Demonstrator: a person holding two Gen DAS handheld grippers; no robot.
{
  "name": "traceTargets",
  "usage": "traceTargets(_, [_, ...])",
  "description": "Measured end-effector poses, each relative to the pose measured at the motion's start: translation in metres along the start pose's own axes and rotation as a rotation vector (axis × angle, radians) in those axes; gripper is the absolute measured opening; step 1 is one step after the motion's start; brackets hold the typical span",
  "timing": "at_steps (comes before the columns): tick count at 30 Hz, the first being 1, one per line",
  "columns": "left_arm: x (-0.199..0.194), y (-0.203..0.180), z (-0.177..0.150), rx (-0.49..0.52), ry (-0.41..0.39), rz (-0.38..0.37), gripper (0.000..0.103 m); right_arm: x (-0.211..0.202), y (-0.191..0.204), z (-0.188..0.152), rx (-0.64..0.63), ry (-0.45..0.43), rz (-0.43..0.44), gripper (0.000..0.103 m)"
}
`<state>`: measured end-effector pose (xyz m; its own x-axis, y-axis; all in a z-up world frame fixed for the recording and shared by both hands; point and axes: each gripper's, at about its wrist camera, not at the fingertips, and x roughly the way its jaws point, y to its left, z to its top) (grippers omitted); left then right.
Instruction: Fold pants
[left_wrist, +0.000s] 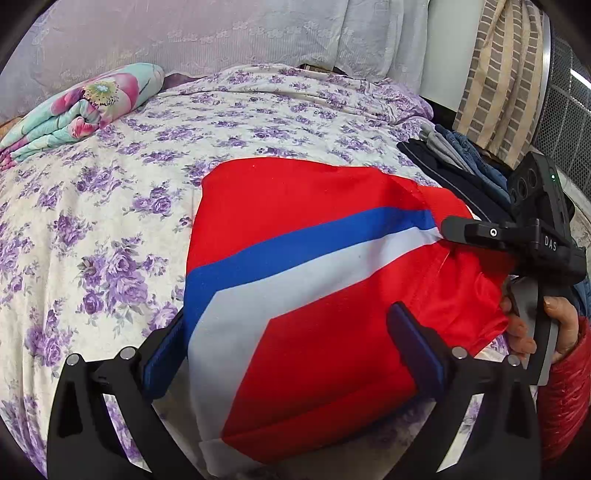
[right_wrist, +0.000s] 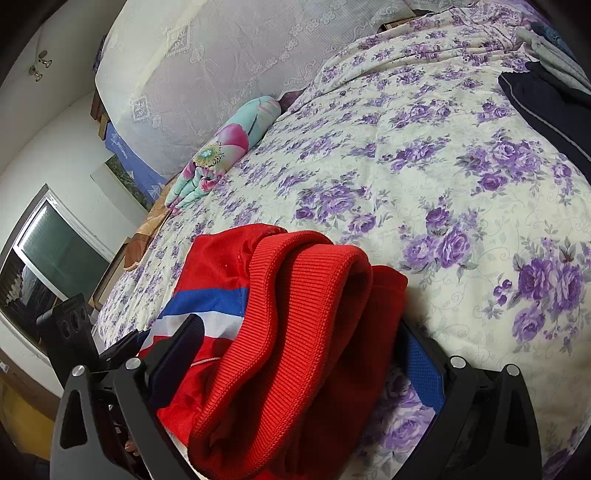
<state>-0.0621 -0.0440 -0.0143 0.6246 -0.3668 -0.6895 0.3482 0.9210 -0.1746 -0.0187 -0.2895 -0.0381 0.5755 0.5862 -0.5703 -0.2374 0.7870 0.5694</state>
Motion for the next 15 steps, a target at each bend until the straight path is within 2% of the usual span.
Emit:
traceTargets(6, [0.0,0.001,0.0,-0.004,0.004,-0.009,0.098,0.0,0.0,0.0,-0.001,0.0,0.0,0.1])
traceTargets(8, [0.001,0.006,0.001,-0.024,0.02,-0.051,0.098,-0.001,0.0,0.0,0.0,0.0,0.001,0.1])
traceTargets(10, [0.0,0.021,0.001,-0.097,0.032,-0.124,0.098,-0.005,0.001,-0.002,0.012,-0.01,-0.026,0.1])
traceTargets(11, [-0.003,0.031,0.001,-0.147,0.013,-0.133,0.098,-0.011,0.002,-0.004,0.022,-0.029,-0.066,0.1])
traceTargets(13, [-0.016,0.052,-0.003,-0.255,-0.065,-0.095,0.098,-0.037,0.007,-0.014,0.023,-0.145,-0.177,0.1])
traceTargets(15, [-0.021,0.066,-0.007,-0.318,-0.093,-0.091,0.098,-0.063,0.018,-0.022,-0.006,-0.278,-0.269,0.1])
